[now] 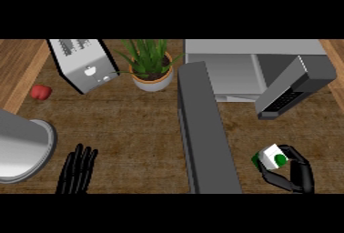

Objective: Pick up the milk, place it into the microwave and close the microwave

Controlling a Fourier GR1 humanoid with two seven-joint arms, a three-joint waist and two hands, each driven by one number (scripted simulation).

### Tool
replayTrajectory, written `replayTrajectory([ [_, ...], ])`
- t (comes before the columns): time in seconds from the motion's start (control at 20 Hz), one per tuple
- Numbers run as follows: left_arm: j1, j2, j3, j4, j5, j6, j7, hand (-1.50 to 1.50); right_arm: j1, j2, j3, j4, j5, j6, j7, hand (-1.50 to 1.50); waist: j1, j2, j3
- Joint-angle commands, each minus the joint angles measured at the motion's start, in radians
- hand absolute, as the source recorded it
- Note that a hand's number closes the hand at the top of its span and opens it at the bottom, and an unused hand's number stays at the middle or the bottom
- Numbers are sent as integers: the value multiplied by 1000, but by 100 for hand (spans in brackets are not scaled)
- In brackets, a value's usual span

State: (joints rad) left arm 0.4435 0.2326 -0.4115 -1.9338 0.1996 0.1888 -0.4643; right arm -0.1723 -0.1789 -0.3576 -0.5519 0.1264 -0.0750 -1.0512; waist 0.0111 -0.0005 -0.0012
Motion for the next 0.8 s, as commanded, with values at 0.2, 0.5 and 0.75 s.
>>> replayTrajectory([
  [0.2,-34,-5,24,47,3,-29,-25,-150,-273,-33,-4,221,58,-122,24,150,13,7,4],
  [0.5,-24,19,68,15,55,-47,23,-150,-306,6,24,235,73,-37,-77,150,11,8,4],
  [0.75,-32,22,90,49,62,-65,17,-150,-312,80,47,183,54,3,-61,150,-3,2,2],
])
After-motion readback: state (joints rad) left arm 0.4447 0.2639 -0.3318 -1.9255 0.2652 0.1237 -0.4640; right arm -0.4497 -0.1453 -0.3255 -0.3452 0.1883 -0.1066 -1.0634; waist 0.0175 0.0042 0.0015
